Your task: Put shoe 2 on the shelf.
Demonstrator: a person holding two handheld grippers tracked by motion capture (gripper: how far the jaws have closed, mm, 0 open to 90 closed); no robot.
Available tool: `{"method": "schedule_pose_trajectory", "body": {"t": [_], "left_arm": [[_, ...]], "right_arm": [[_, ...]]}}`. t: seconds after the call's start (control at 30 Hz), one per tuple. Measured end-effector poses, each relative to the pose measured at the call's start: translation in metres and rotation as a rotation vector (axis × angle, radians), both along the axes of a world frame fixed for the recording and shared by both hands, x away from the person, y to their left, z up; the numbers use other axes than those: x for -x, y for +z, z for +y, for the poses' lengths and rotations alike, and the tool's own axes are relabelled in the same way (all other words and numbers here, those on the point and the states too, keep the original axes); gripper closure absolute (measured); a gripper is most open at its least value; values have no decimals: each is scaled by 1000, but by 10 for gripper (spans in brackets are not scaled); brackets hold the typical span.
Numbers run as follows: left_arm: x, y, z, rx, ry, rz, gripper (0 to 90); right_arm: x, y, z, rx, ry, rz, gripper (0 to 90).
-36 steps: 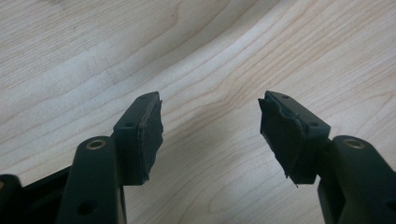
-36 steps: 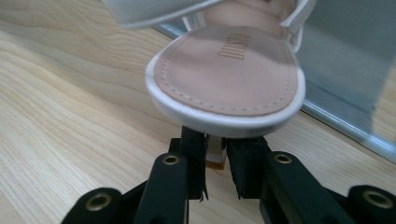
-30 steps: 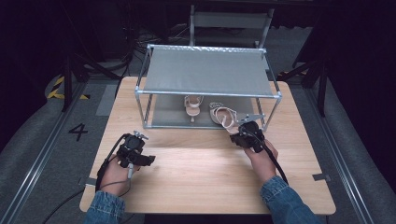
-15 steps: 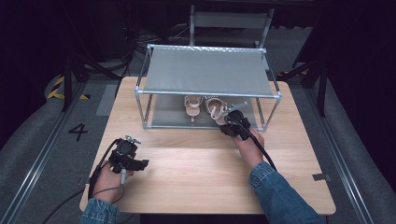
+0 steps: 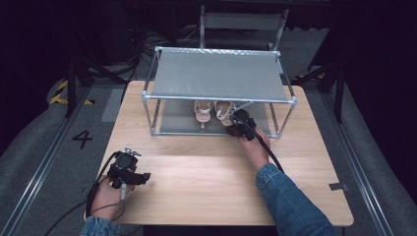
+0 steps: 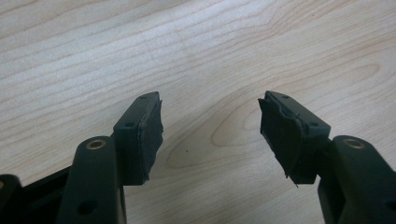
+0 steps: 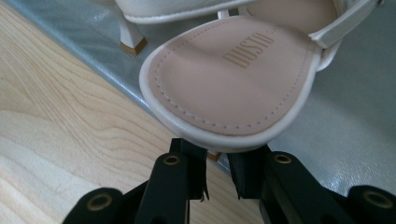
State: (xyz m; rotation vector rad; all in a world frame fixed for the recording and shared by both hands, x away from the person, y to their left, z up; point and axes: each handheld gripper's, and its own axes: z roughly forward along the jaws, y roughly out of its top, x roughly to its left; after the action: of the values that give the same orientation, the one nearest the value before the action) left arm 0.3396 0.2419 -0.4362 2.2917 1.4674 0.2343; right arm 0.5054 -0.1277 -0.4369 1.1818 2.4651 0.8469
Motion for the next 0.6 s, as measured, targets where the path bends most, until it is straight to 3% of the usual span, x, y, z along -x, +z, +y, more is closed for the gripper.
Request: {"method": "schedule_pose_trajectory", "body": {"t": [0.3, 0.6], "left_arm": [[4, -1, 5, 2, 12, 5, 393], [4, -3, 6, -7, 7, 8, 392]], "right_arm": [[-8, -7, 10, 18, -3, -17, 773], [-12, -13, 16, -29, -15, -33, 772]]}}
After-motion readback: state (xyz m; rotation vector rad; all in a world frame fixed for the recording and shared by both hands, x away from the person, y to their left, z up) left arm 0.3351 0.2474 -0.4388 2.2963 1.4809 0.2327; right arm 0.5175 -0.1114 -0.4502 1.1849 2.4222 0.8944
